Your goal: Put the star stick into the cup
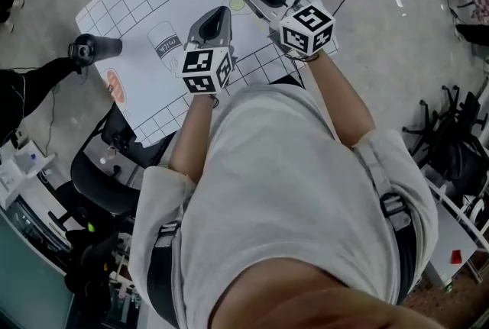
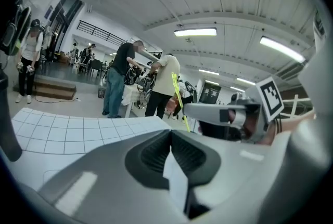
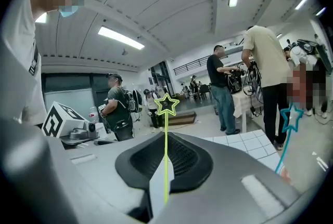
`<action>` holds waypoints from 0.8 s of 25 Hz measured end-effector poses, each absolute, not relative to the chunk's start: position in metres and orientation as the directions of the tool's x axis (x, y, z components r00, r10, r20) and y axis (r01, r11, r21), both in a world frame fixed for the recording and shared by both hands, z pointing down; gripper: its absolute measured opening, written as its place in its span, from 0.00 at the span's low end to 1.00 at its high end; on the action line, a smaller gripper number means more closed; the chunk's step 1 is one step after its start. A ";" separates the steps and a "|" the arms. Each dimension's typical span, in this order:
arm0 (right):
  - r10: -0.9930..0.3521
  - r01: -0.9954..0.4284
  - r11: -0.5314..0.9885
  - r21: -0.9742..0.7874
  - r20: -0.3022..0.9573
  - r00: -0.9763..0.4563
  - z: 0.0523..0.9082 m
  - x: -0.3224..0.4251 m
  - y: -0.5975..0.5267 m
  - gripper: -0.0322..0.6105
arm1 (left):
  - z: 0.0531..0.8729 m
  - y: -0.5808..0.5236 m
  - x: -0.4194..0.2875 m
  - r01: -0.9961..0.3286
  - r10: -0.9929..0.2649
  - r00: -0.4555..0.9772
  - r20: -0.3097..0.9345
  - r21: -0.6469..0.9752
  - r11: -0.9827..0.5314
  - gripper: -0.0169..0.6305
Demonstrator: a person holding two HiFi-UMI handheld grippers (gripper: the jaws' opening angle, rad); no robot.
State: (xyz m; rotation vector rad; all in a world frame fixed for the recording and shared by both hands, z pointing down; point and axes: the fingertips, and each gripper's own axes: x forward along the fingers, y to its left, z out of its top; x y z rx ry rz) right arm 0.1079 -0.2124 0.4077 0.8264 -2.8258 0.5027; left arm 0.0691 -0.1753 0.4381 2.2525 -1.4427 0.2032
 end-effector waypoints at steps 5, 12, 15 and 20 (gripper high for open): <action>-0.545 -0.570 0.792 -0.219 0.169 -0.821 0.383 0.143 -0.241 0.07 | 0.425 -0.205 0.102 -0.887 -0.839 0.443 0.315 0.290 -0.360 0.03; -0.554 -0.560 0.826 -0.064 0.097 -0.827 0.350 0.150 -0.257 0.07 | 0.413 -0.222 0.107 -0.904 -0.869 0.405 0.283 0.266 -0.334 0.03; -0.545 -0.550 0.835 -0.032 0.099 -0.833 0.352 0.155 -0.265 0.07 | 0.414 -0.224 0.109 -0.913 -0.878 0.381 0.289 0.269 -0.307 0.03; -0.516 -0.522 0.853 -0.017 0.135 -0.846 0.371 0.156 -0.270 0.07 | 0.422 -0.226 0.110 -0.925 -0.881 0.348 0.320 0.269 -0.268 0.03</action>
